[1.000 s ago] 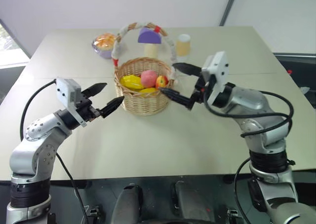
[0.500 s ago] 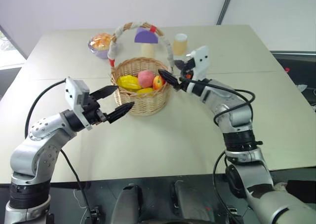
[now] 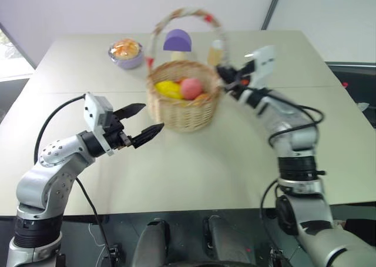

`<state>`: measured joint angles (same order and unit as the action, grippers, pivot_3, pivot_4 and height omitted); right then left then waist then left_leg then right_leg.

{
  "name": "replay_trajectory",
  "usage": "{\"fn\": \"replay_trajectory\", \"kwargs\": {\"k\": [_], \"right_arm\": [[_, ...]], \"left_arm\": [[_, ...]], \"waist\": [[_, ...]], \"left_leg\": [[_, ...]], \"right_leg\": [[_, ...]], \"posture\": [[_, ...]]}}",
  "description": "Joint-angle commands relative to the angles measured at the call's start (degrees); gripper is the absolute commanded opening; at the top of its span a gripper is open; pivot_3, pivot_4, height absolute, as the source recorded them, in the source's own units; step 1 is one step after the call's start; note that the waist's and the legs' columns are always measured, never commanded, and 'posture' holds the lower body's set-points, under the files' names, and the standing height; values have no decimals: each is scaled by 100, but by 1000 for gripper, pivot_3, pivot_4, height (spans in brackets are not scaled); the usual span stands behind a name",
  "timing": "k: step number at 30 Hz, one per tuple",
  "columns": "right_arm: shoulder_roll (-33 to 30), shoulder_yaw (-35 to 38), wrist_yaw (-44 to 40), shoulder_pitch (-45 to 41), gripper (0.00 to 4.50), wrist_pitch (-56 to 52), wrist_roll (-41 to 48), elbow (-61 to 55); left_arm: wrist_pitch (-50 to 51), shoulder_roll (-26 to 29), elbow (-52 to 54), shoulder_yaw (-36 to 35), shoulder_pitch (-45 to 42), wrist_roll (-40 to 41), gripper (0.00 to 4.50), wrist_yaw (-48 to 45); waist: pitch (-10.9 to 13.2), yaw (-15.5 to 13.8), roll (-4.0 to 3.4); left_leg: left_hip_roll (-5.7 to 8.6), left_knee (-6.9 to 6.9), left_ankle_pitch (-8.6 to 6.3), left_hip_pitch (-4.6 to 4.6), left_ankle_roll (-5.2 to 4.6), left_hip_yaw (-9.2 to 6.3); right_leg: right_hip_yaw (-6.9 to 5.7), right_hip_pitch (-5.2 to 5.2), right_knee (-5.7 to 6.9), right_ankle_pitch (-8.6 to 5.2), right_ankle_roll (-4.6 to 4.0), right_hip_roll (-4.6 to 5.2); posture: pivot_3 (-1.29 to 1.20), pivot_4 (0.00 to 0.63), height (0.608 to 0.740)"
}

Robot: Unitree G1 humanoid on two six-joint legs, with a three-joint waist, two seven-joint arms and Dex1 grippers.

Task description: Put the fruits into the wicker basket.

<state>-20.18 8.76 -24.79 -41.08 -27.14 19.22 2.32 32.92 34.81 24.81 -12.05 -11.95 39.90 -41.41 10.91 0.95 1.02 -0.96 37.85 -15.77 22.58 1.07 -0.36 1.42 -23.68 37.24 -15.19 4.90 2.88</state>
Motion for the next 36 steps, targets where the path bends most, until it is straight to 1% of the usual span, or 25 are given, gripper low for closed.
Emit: {"fn": "replay_trajectory", "kwargs": {"k": [1,3,5,9,12,15,16,17,20,22,24,26,28,30,31,33,36], "right_arm": [[-663,922,606,113,80,353,-272,-70],[-949,1260,871,319,80,520,-397,143],[-1064,1417,1009,413,80,638,-427,261],[-1124,1772,1436,612,80,799,-525,532],[-1091,1794,1425,777,80,720,-428,461],[-1090,1833,1463,920,1389,638,-344,113],[-1123,1851,1476,980,1911,627,-337,-22],[-1219,1855,1463,1077,2326,638,-395,-166],[-1577,1969,1279,1487,2326,640,-505,-554],[-1835,2010,992,1819,2326,707,-478,-775],[-1968,2041,477,2175,2326,628,-112,-1075],[-2153,1883,-220,2674,2326,694,80,-1405],[-2230,1594,-935,3184,2326,661,374,-1814],[-2229,1363,-1273,3412,2326,572,580,-2071],[-2184,1112,-1455,3488,2326,507,711,-2270],[-2063,651,-1670,3529,2326,340,887,-2519],[-1898,180,-1728,3327,2326,340,781,-2383]], "left_arm": [[-175,-15,-77,96,-147,-87,4500,-78],[-218,-81,-214,166,-263,-139,4500,-68],[-248,-115,-298,201,-331,-162,4500,-59],[-280,-229,-413,270,-424,-207,4500,-71],[-270,-255,-425,297,-443,-220,4500,-113],[-260,-212,-481,311,-476,-218,4500,-179],[-262,-196,-502,312,-485,-219,4500,-202],[-248,-169,-536,309,-505,-223,4500,-224],[-265,-63,-681,278,-527,-296,4500,-307],[-292,20,-796,226,-524,-373,4500,-295],[-241,135,-849,86,-439,-364,4500,-252],[-207,293,-868,-89,-252,-392,4500,-214],[-195,459,-933,-289,49,-502,4500,-158],[-247,520,-965,-392,275,-591,4500,-96],[-288,513,-1004,-478,422,-630,4500,-38],[-358,437,-1050,-656,664,-667,4500,100],[-477,348,-1044,-782,967,-772,4500,231]], "waist": [[0,-43,0],[0,-51,0],[0,-24,0],[10,119,-16],[13,163,-24],[13,158,-24],[13,148,-24],[13,141,-24],[13,92,-24],[13,36,-24],[13,2,-23],[13,15,-23],[12,31,-24],[13,47,-25],[13,50,-25],[13,42,-25],[13,9,-23]], "left_leg": [[1,0,0,3,0,0],[5,0,-1,8,-2,0],[10,0,-2,10,-4,4],[-1,-1,-2,-3,-5,16],[-4,-7,-2,-10,-5,13],[-6,-9,-2,-13,-5,13],[-5,-9,-2,-13,-5,13],[-5,-9,-2,-12,-5,13],[-1,-9,-2,-7,-5,9],[2,-9,-2,-6,-5,10],[2,-9,-2,-7,-6,11],[1,-9,-2,-8,-6,11],[-3,-9,-3,-14,-7,10],[-13,-19,-3,-25,-7,12],[-27,-18,-3,-25,-7,13],[-33,-15,-3,-26,-7,14],[-39,-8,-3,-25,-7,12]], "right_leg": [[0,0,-3,0,0,0],[-1,1,-9,-1,-1,1],[0,1,-14,-1,0,-2],[12,-2,-6,0,1,-22],[14,-2,0,0,0,-31],[16,-1,1,0,1,-33],[17,-1,1,0,1,-32],[17,-1,1,0,1,-31],[15,1,-2,-1,2,-26],[15,2,-7,-2,3,-21],[16,4,-11,-2,3,-22],[16,6,-13,-2,3,-23],[15,9,-12,-2,3,-27],[16,15,-14,-3,2,-32],[15,13,-14,-3,3,-33],[15,14,-12,-3,2,-34],[10,15,-13,-3,1,-36]], "posture": [[0,150,740],[0,150,740],[0,150,740],[0,150,740],[0,150,740],[0,150,740],[0,150,740],[0,150,740],[0,150,740],[0,150,740],[0,150,740],[0,150,740],[0,150,740],[0,150,740],[0,150,740],[0,150,740],[0,150,740]]}}
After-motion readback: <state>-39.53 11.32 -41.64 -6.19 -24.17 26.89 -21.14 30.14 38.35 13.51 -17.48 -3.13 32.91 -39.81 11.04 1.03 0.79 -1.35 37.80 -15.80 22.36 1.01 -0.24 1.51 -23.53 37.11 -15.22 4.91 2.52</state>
